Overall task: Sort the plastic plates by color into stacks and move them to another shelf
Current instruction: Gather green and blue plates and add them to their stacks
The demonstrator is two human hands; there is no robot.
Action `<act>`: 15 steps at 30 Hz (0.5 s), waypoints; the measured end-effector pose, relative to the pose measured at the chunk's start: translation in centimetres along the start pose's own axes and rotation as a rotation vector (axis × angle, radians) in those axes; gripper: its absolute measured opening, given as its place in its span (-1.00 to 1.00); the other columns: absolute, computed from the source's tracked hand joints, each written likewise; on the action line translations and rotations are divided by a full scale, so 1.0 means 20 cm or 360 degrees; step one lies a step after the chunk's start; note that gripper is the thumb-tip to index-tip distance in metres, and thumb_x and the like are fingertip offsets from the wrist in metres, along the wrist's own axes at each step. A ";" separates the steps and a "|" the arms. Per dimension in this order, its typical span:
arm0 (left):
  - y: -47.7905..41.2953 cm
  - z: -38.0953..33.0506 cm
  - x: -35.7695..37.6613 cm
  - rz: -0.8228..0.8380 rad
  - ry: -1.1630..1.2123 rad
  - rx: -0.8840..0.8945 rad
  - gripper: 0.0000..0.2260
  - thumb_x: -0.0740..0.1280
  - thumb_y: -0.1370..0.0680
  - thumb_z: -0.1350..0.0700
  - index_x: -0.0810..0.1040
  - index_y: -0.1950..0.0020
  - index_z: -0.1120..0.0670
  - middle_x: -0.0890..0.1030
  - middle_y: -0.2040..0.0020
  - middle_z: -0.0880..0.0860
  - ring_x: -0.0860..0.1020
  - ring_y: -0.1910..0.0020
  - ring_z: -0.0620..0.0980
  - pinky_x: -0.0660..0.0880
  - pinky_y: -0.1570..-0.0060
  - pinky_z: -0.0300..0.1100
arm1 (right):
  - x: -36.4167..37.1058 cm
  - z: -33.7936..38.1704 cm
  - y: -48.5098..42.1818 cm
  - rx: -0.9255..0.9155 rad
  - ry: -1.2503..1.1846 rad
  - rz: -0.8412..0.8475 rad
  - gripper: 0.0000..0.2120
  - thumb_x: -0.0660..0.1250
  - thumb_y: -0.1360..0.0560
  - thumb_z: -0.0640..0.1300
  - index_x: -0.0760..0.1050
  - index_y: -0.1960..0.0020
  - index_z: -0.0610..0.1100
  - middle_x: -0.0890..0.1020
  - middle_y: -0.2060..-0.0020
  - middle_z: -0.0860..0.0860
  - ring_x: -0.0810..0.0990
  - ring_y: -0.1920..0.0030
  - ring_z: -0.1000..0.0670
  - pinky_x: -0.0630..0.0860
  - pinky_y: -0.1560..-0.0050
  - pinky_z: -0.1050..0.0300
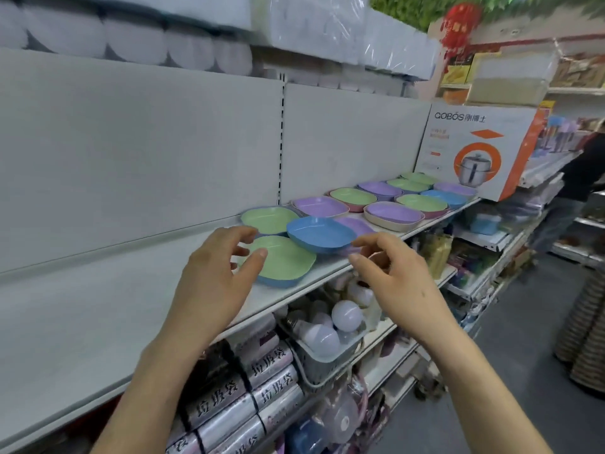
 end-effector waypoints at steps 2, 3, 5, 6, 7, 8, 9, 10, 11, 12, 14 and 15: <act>-0.09 0.05 0.06 -0.0001 -0.0112 0.0001 -0.75 0.36 -0.60 -0.07 0.55 -0.28 -0.17 0.56 -0.17 -0.23 0.57 -0.11 -0.23 0.58 -0.12 0.00 | -0.01 -0.07 -0.17 -0.0041 0.0088 0.0012 -0.86 0.38 -0.59 -0.01 0.58 -0.15 0.09 0.61 0.07 0.14 0.58 0.06 0.13 0.53 0.06 0.18; -0.12 0.07 0.08 0.0000 -0.0171 0.0002 -0.74 0.35 -0.60 -0.10 0.54 -0.29 -0.18 0.55 -0.17 -0.24 0.56 -0.12 -0.23 0.57 -0.13 0.01 | -0.01 -0.10 -0.25 -0.0077 0.0130 0.0020 -0.86 0.37 -0.59 -0.02 0.58 -0.15 0.08 0.61 0.07 0.14 0.57 0.04 0.15 0.53 0.05 0.19; -0.18 0.11 0.12 0.0021 -0.0288 -0.0016 -0.73 0.32 -0.60 -0.13 0.53 -0.30 -0.18 0.53 -0.19 -0.25 0.55 -0.13 -0.23 0.56 -0.15 0.02 | 0.00 -0.17 -0.38 -0.0125 0.0193 0.0052 -0.87 0.36 -0.60 -0.03 0.58 -0.14 0.07 0.60 0.05 0.15 0.56 0.03 0.16 0.51 0.05 0.21; -0.19 0.12 0.13 0.0038 -0.0339 -0.0030 -0.72 0.31 -0.61 -0.14 0.52 -0.31 -0.18 0.52 -0.20 -0.25 0.54 -0.13 -0.22 0.55 -0.16 0.02 | 0.01 -0.21 -0.43 -0.0133 0.0216 0.0073 -0.88 0.35 -0.60 -0.03 0.58 -0.12 0.07 0.59 0.04 0.14 0.56 0.04 0.17 0.50 0.06 0.24; -0.21 0.14 0.14 0.0049 -0.0388 -0.0042 -0.71 0.31 -0.61 -0.14 0.51 -0.32 -0.18 0.52 -0.21 -0.26 0.54 -0.14 -0.21 0.55 -0.16 0.02 | 0.01 -0.25 -0.49 -0.0136 0.0235 0.0095 -0.90 0.36 -0.60 -0.03 0.58 -0.11 0.08 0.59 0.04 0.12 0.56 0.05 0.16 0.47 0.08 0.26; -0.22 0.15 0.14 0.0052 -0.0436 -0.0051 -0.70 0.31 -0.61 -0.15 0.50 -0.33 -0.18 0.51 -0.22 -0.26 0.54 -0.15 -0.20 0.55 -0.16 0.02 | 0.03 -0.28 -0.54 -0.0143 0.0264 0.0128 -0.91 0.36 -0.59 -0.03 0.58 -0.09 0.08 0.58 0.03 0.11 0.56 0.06 0.16 0.45 0.09 0.28; -0.23 0.16 0.15 0.0052 -0.0479 -0.0063 -0.69 0.31 -0.61 -0.15 0.50 -0.34 -0.18 0.51 -0.22 -0.26 0.54 -0.15 -0.20 0.55 -0.16 0.02 | 0.04 -0.32 -0.60 -0.0161 0.0310 0.0176 -0.91 0.37 -0.59 -0.03 0.58 -0.08 0.08 0.58 0.03 0.10 0.55 0.08 0.17 0.44 0.09 0.29; -0.25 0.17 0.15 0.0050 -0.0517 -0.0080 -0.68 0.31 -0.60 -0.15 0.50 -0.35 -0.18 0.51 -0.23 -0.26 0.53 -0.16 -0.20 0.54 -0.17 0.01 | 0.06 -0.35 -0.66 -0.0189 0.0364 0.0234 -0.91 0.37 -0.58 -0.01 0.58 -0.08 0.09 0.57 0.02 0.10 0.55 0.08 0.17 0.45 0.09 0.28; -0.25 0.17 0.16 0.0048 -0.0549 -0.0102 -0.67 0.30 -0.60 -0.16 0.50 -0.36 -0.17 0.51 -0.24 -0.26 0.52 -0.17 -0.20 0.53 -0.19 -0.01 | 0.08 -0.38 -0.71 -0.0220 0.0407 0.0290 -0.90 0.37 -0.58 0.01 0.58 -0.09 0.11 0.57 0.02 0.11 0.55 0.09 0.18 0.47 0.07 0.24; -0.26 0.18 0.16 0.0043 -0.0575 -0.0128 -0.66 0.30 -0.60 -0.16 0.51 -0.36 -0.16 0.51 -0.24 -0.26 0.52 -0.19 -0.20 0.53 -0.20 -0.02 | 0.10 -0.40 -0.76 -0.0250 0.0426 0.0342 -0.89 0.37 -0.57 0.02 0.58 -0.09 0.13 0.58 0.01 0.11 0.55 0.09 0.18 0.48 0.06 0.19; -0.26 0.19 0.16 0.0020 -0.0610 -0.0190 -0.66 0.31 -0.59 -0.17 0.52 -0.35 -0.15 0.51 -0.24 -0.27 0.52 -0.20 -0.21 0.52 -0.20 -0.04 | 0.13 -0.43 -0.84 -0.0273 0.0414 0.0454 -0.86 0.39 -0.56 0.04 0.59 -0.11 0.15 0.59 0.00 0.12 0.56 0.09 0.18 0.49 0.03 0.14; -0.25 0.19 0.16 0.0014 -0.0624 -0.0223 -0.67 0.32 -0.59 -0.17 0.52 -0.34 -0.16 0.51 -0.23 -0.28 0.52 -0.19 -0.23 0.52 -0.20 -0.05 | 0.15 -0.44 -0.88 -0.0269 0.0409 0.0520 -0.84 0.39 -0.55 0.05 0.59 -0.13 0.16 0.59 0.00 0.12 0.56 0.09 0.18 0.50 0.02 0.12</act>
Point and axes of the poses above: each hand's wrist, its own y-axis away from the middle knuckle, its own x-axis out of the palm, z = x × y, the point moved 3 cm from there along -y, towards the middle knuckle
